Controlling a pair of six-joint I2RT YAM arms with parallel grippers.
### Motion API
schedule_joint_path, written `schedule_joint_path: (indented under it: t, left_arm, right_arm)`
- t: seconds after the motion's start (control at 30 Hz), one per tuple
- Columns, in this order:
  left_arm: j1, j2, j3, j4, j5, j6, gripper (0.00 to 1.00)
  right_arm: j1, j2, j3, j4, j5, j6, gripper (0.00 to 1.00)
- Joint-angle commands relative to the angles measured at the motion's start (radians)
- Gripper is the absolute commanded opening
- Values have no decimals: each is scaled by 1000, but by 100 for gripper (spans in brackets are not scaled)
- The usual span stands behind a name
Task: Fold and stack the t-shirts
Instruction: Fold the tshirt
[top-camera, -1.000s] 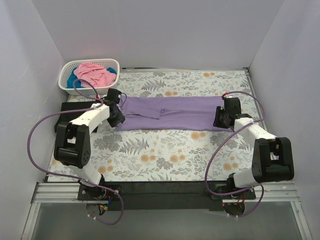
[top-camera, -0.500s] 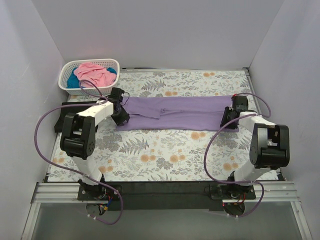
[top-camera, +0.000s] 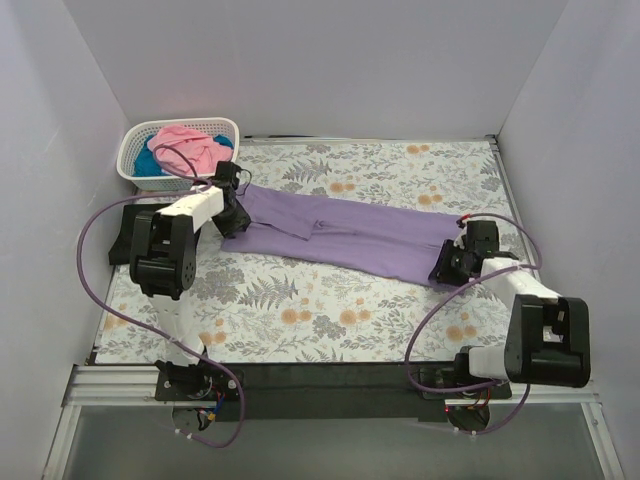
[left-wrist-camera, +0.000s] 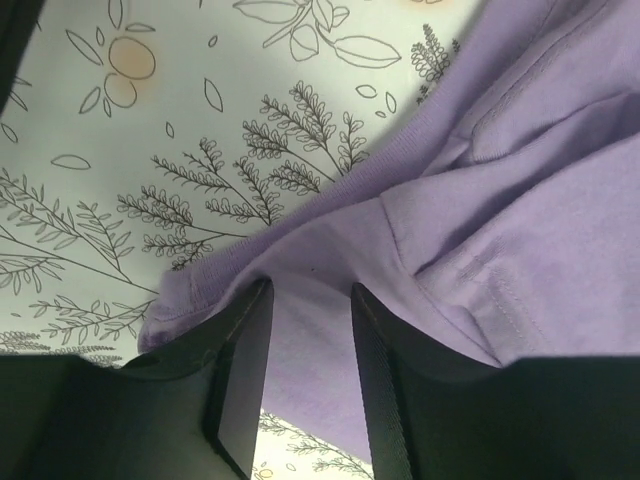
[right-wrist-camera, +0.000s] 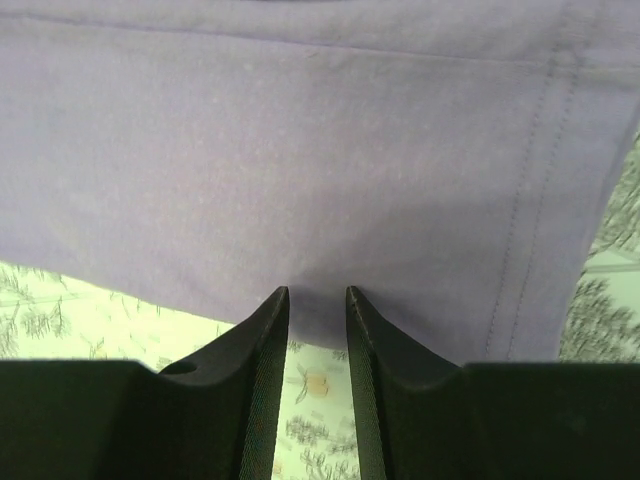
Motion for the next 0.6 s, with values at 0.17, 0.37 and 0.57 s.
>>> schedule_joint_path:
  t: [0.17, 0.37, 0.57]
  left_arm:
    - [10, -167, -30, 25, -85, 61, 57]
    - [4, -484, -266, 105, -65, 61, 67]
    - [-34, -742, -466, 128, 22, 78, 69]
  right_arm:
    - [218, -58, 171, -248, -43, -80, 33]
    - [481, 117, 404, -112, -98, -98, 33]
    - [654, 376, 676, 39, -192, -117, 33]
